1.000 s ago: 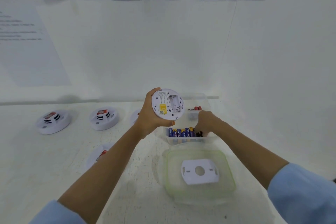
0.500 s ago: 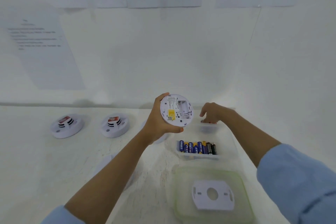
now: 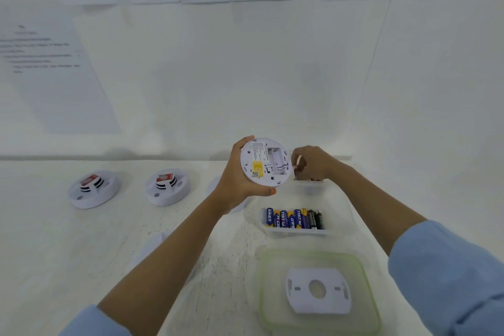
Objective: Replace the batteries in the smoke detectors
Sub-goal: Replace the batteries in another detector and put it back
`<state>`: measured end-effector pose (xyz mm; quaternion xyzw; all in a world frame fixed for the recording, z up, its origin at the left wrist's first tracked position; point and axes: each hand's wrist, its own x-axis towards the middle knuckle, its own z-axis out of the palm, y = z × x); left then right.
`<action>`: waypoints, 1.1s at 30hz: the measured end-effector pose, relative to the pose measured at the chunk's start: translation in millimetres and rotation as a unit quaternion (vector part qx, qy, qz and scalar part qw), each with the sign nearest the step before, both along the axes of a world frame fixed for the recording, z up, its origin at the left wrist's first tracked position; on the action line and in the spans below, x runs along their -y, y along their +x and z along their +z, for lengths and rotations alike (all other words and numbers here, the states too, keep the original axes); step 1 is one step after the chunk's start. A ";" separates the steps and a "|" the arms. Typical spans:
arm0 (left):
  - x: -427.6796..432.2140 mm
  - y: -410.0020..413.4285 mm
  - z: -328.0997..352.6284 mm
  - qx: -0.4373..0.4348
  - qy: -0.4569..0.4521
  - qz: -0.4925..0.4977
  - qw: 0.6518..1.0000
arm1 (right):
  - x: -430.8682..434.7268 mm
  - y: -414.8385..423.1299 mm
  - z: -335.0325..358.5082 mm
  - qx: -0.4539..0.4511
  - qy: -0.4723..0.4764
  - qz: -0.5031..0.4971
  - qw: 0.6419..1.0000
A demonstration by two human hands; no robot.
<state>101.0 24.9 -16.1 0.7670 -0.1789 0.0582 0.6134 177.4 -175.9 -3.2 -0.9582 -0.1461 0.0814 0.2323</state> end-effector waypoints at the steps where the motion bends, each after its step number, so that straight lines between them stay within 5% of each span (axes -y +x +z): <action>1: -0.5 -0.5 0.3 -0.001 -0.001 0.000 1.000 | 1.1 -4.6 6.4 0.002 0.066 -0.018 0.998; 6: -0.8 -5.2 1.4 0.000 -0.014 0.001 1.000 | 2.1 -41.6 45.6 0.112 0.352 -0.085 0.926; 8: 2.5 -8.3 2.9 0.001 -0.025 0.005 1.000 | -5.5 -61.8 53.8 0.117 0.392 -0.049 0.911; 17: 12.3 -21.7 12.9 0.004 -0.052 0.000 0.999 | -19.5 -96.3 35.7 0.252 0.268 0.056 0.928; 25: 6.3 -29.3 13.4 0.011 -0.054 0.007 0.998 | -15.4 -110.1 30.8 0.282 0.156 0.143 0.936; 33: 6.5 -29.3 16.7 0.017 -0.029 -0.021 0.999 | -20.8 -105.5 55.2 0.174 0.307 0.033 0.935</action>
